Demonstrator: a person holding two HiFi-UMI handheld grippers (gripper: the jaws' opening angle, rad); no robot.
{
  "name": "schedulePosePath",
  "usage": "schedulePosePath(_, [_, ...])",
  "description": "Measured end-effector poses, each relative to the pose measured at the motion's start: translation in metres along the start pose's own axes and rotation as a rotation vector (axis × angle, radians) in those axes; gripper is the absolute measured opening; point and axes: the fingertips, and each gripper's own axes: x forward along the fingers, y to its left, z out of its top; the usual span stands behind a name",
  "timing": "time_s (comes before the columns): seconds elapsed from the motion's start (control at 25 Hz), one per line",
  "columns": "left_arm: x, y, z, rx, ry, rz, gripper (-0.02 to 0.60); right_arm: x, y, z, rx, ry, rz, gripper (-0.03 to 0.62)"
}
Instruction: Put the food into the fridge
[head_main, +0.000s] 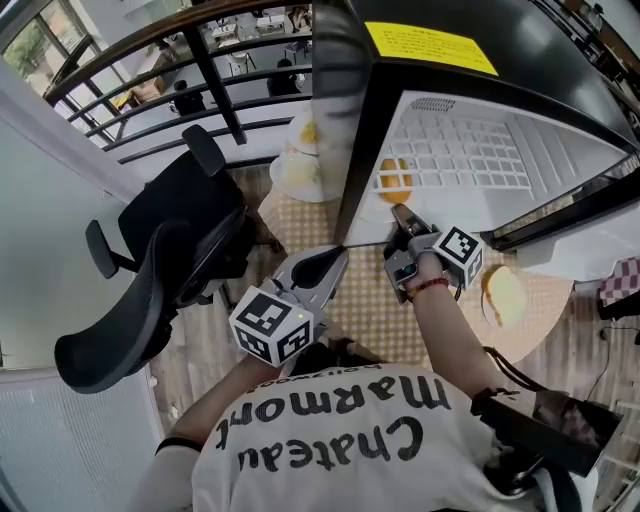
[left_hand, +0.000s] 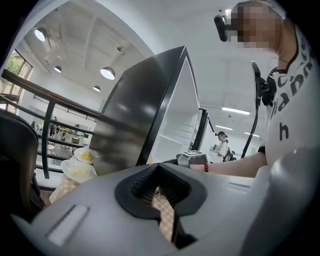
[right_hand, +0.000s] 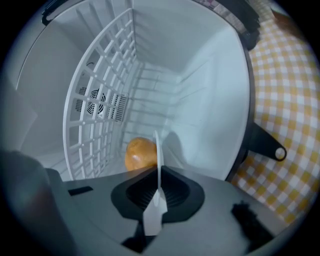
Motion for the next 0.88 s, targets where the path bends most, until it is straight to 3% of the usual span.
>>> schedulePosePath(0.48, [-0.001,0.011,0.001,0.012,0.037,-0.075,0.006,0.013,-0.005,0.004,-0.061,-0.062,-0.121,0.023])
schedulePosePath(0.88, [-0.003,0.021,0.008,0.009,0.033,-0.104,0.006,0.020,-0.010,0.006,0.018,-0.111,-0.164,0.023])
